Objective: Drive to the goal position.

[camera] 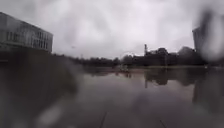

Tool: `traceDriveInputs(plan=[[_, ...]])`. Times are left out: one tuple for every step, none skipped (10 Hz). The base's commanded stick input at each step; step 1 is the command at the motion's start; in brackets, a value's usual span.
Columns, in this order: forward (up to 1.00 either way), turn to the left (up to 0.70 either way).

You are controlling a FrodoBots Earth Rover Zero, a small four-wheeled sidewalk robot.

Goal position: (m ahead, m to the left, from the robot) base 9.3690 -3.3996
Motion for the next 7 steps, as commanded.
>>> traceDriveInputs(plan=[[0.70,0.00],[0.70,0.00],[0.70,0.00],[0.70,0.00],[0.70,-0.13],[0.70,-0.35],[0.70,-0.35]])
